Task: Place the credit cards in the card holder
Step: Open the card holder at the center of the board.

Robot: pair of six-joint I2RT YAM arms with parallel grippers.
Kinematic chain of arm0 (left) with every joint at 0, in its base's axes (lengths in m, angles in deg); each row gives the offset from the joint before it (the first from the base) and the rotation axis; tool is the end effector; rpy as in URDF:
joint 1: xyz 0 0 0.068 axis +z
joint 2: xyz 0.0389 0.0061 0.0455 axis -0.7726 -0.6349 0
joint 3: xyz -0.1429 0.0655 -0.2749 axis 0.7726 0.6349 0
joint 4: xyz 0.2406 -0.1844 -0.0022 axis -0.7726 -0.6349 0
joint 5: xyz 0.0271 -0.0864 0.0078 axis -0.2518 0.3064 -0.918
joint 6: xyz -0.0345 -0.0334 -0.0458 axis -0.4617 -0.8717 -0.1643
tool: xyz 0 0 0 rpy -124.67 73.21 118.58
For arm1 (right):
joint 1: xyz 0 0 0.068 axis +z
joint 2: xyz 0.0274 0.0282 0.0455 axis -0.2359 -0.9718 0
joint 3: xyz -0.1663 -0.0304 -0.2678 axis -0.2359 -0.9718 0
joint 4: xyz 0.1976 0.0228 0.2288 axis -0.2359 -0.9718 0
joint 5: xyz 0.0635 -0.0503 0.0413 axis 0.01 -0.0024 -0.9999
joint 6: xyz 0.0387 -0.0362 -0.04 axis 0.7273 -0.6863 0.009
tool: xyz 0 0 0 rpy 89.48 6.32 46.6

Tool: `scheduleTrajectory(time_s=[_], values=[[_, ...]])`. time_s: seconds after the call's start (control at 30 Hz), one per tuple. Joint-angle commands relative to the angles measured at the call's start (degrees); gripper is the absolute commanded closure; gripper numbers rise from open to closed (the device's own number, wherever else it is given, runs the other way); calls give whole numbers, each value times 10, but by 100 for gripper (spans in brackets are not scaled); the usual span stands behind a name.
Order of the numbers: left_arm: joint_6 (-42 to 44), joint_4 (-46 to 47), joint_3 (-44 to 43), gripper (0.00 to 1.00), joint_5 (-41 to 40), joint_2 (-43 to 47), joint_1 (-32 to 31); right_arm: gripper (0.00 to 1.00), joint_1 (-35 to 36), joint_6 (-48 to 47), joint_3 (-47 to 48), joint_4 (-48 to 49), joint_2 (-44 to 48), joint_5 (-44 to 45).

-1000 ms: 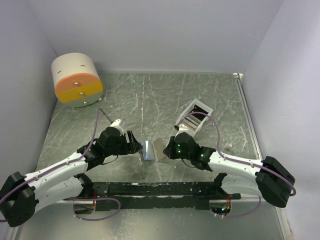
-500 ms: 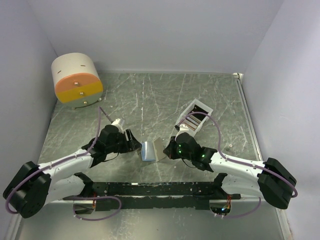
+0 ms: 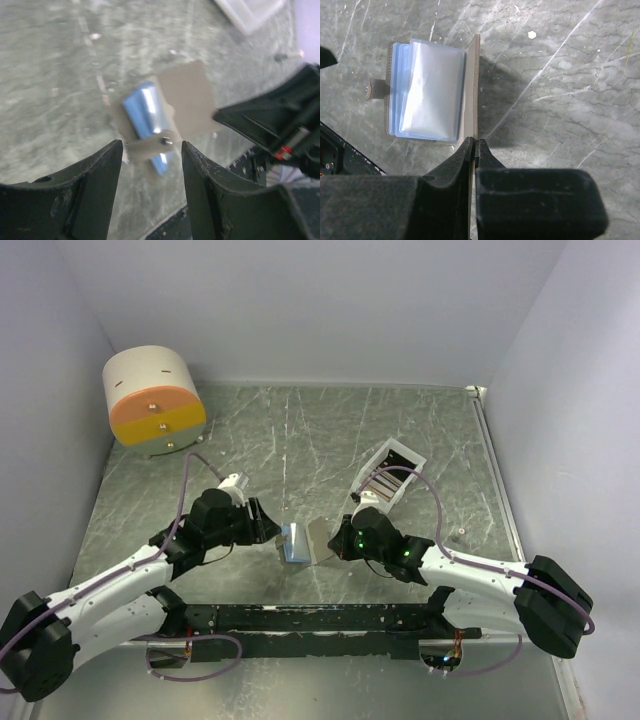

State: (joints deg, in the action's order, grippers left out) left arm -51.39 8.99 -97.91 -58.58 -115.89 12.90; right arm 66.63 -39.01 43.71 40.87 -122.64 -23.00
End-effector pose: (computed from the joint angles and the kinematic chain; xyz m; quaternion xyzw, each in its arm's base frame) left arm 0.1710 -0.1402 0.1999 -0.0179 0.8748 -0.3545 0.3298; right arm 0.1484 0.1867 0.1720 -0.0414 0.8946 0.2973 0.3310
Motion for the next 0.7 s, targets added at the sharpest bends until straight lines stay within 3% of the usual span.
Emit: scheduleTrajectory(time_s=[0.0, 0.17, 0.37, 0.5, 0.67], values=[[50, -61, -56, 40, 17, 14, -62, 100, 1, 5, 1, 9, -2, -1], [30, 30, -40, 45, 17, -17, -140, 100, 1, 11, 3, 12, -1, 1], [39, 126, -24, 48, 14, -118, -145, 100, 1, 12, 3, 3, 12, 6], [56, 105, -47, 50, -7, -159, -145, 100, 1, 9, 6, -3, 18, 7], [38, 50, -41, 49, -90, -134, -145, 100, 1, 14, -3, 3, 25, 7]])
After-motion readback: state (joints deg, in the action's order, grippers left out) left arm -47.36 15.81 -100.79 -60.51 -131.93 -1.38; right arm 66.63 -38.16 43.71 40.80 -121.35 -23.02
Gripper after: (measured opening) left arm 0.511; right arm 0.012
